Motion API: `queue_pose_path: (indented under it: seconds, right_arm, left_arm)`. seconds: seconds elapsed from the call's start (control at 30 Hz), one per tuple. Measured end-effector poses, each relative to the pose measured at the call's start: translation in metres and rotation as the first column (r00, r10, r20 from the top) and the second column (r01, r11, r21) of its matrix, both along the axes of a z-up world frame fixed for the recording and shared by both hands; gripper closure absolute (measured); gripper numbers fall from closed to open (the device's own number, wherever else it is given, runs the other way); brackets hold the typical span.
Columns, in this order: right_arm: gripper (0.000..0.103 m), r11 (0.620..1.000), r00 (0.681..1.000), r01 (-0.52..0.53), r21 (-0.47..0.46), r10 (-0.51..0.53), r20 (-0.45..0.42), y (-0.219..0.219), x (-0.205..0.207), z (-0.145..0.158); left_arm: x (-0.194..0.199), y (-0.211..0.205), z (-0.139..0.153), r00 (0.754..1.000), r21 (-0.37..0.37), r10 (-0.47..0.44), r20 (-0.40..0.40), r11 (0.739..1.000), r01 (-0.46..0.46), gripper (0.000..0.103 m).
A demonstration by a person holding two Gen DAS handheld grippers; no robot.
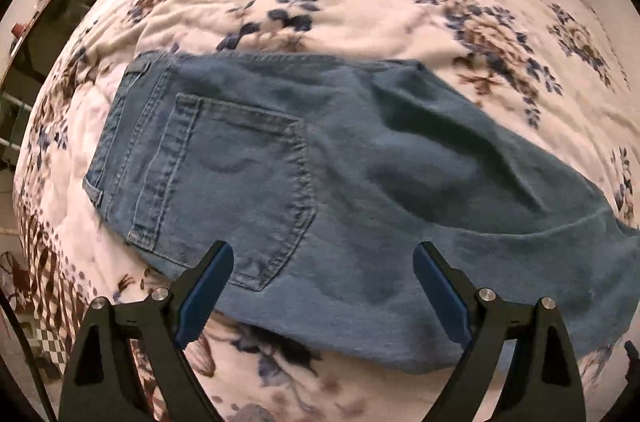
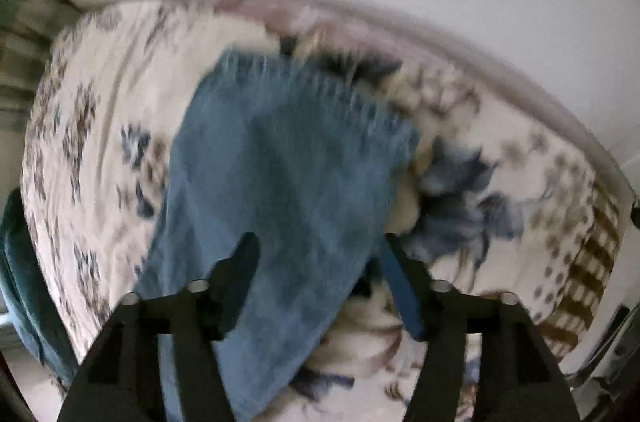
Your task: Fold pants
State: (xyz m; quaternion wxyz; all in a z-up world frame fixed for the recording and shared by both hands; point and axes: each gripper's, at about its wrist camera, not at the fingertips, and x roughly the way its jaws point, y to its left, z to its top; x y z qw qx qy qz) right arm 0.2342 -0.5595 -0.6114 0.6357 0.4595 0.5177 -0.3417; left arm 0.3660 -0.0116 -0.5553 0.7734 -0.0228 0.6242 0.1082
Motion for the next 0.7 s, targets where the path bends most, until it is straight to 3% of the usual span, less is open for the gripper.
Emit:
queue_pose_path:
  seconds: [0.13, 0.27, 0.3, 0.33, 0.37, 0.43, 0.53, 0.6, 0.63, 0.67, 0.7]
  right_arm:
    - [0.035, 0.996, 0.995, 0.093, -0.018, -0.093, -0.035, -0.037, 0.002, -0.009]
    - [0.036, 1.0, 0.995, -0.016, 0.018, 0.017, -0.096, -0.062, 0.035, -0.038]
    - [0.056, 0.996, 0.991, -0.074, 0.042, 0.079, -0.11, -0.062, 0.044, -0.047]
    - [0.094, 0.993, 0.983, -0.119, -0.005, 0.117, -0.143, -0.06, 0.049, -0.045]
    - [0.101, 0.985, 0.975, -0.161, -0.056, 0.15, -0.166, -0.057, 0.053, -0.04]
    - [0.102, 0.954, 0.964, -0.239, -0.183, 0.211, -0.16, -0.045, 0.059, -0.012]
    - [0.102, 0.918, 0.966, -0.259, -0.301, 0.246, -0.082, -0.033, 0.057, 0.033]
    - [0.102, 0.923, 0.955, -0.281, -0.265, 0.295, 0.014, -0.033, 0.061, 0.048]
    - [0.097, 0.93, 0.947, -0.303, -0.207, 0.318, 0.043, -0.04, 0.069, 0.045]
    - [0.09, 0.935, 0.944, -0.316, -0.162, 0.326, 0.044, -0.047, 0.073, 0.04]
    - [0.069, 0.939, 0.943, -0.325, -0.115, 0.332, 0.04, -0.054, 0.082, 0.032]
  left_arm:
    - [0.006, -0.015, 0.005, 1.0, 0.012, -0.006, 0.018, 1.0, 0.006, 0.011]
    - [0.015, -0.036, 0.011, 0.998, 0.04, -0.015, 0.055, 0.999, 0.013, 0.011]
    - [0.018, -0.043, 0.012, 0.998, 0.045, -0.024, 0.063, 0.999, 0.022, 0.011]
    - [0.02, -0.05, 0.013, 0.997, 0.045, -0.035, 0.069, 0.998, 0.032, 0.011]
    - [0.022, -0.055, 0.013, 0.997, 0.044, -0.043, 0.072, 0.998, 0.04, 0.011]
    - [0.024, -0.065, 0.014, 0.995, 0.037, -0.058, 0.077, 0.998, 0.055, 0.011]
    - [0.026, -0.078, 0.015, 0.993, 0.021, -0.085, 0.086, 0.996, 0.083, 0.011]
    - [0.025, -0.083, 0.014, 0.992, 0.013, -0.099, 0.082, 0.995, 0.099, 0.011]
    - [0.025, -0.086, 0.013, 0.992, 0.01, -0.104, 0.076, 0.995, 0.103, 0.011]
    - [0.024, -0.089, 0.012, 0.992, 0.009, -0.104, 0.07, 0.995, 0.104, 0.011]
    - [0.025, -0.091, 0.011, 0.993, 0.006, -0.102, 0.067, 0.995, 0.102, 0.011]
